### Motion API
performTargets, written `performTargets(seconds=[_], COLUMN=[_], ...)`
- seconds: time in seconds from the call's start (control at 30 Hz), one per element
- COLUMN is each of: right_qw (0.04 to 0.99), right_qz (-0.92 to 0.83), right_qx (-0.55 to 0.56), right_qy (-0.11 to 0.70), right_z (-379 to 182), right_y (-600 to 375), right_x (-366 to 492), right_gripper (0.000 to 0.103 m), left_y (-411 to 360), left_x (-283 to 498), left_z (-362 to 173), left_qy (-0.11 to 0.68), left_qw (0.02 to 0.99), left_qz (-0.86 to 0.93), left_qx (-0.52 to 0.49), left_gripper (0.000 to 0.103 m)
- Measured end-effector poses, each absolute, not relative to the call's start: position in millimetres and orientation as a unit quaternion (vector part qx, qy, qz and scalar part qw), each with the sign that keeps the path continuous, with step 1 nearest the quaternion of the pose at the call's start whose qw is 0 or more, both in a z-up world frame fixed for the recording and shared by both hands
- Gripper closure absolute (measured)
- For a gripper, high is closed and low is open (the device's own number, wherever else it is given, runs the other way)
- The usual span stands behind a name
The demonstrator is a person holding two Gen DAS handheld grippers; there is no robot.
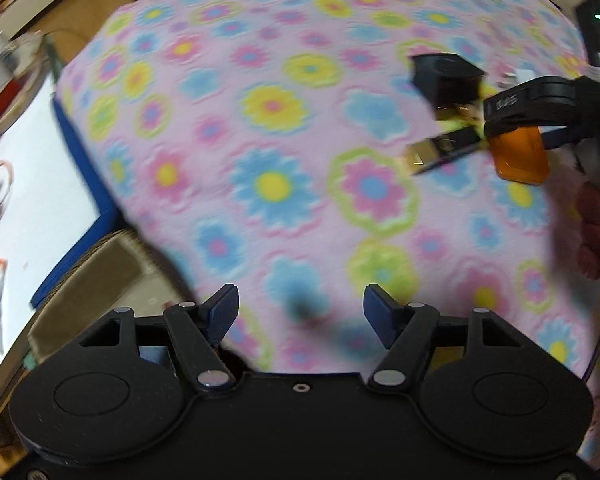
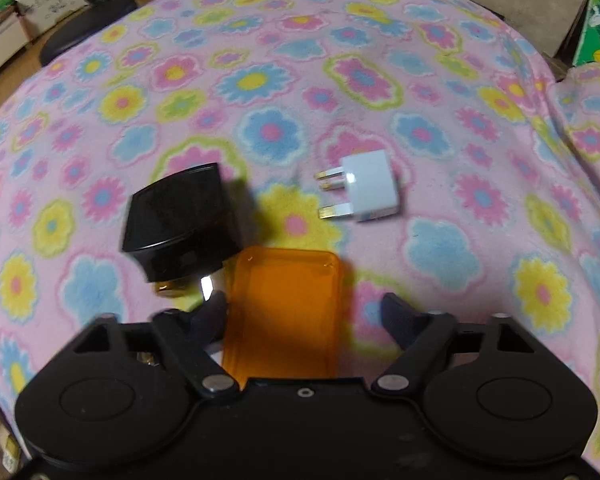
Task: Organize rigid objects
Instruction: 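Move both tools back to the blanket and grasp the orange case with the right gripper, then grasp the gold-and-black lipstick with the left gripper while the right holds the orange case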
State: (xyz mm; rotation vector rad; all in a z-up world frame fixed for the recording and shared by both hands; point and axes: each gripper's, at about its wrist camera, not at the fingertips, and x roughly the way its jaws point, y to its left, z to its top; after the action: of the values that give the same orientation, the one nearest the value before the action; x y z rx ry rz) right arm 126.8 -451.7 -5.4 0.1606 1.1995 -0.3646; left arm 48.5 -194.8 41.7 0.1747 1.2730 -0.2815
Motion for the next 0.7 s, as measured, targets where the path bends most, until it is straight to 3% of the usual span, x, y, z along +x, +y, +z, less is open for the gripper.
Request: performTargets(seconds=[0.33, 0.53, 0.7], right_qw=[0.802, 0.798, 0.802], right_qz=[-0.181, -0.172, -0.169], right_qx=[0.087, 0.125, 0.142], right_qy=[0.562, 0.564, 0.556], right_z=[-0.4, 2.7, -3.7], right_y=[-505.6, -528.1, -534.7], right_x=[64.6, 26.4, 9.8], right_gripper=[0.044, 0.043, 0.034], left_y=[-251.1, -261.4, -275.5], left_x=[59.3, 83.5, 101.4], left_z=[21.3, 20.4, 25.1], left_qy=[0.608, 0.624, 0.617], left_qw=[0.774, 0.767, 0.775], left_qz=[-0.153, -0.150, -0.134], left_qx=[0.088, 0.029, 0.004], left_gripper=[0.036, 0.036, 0.033])
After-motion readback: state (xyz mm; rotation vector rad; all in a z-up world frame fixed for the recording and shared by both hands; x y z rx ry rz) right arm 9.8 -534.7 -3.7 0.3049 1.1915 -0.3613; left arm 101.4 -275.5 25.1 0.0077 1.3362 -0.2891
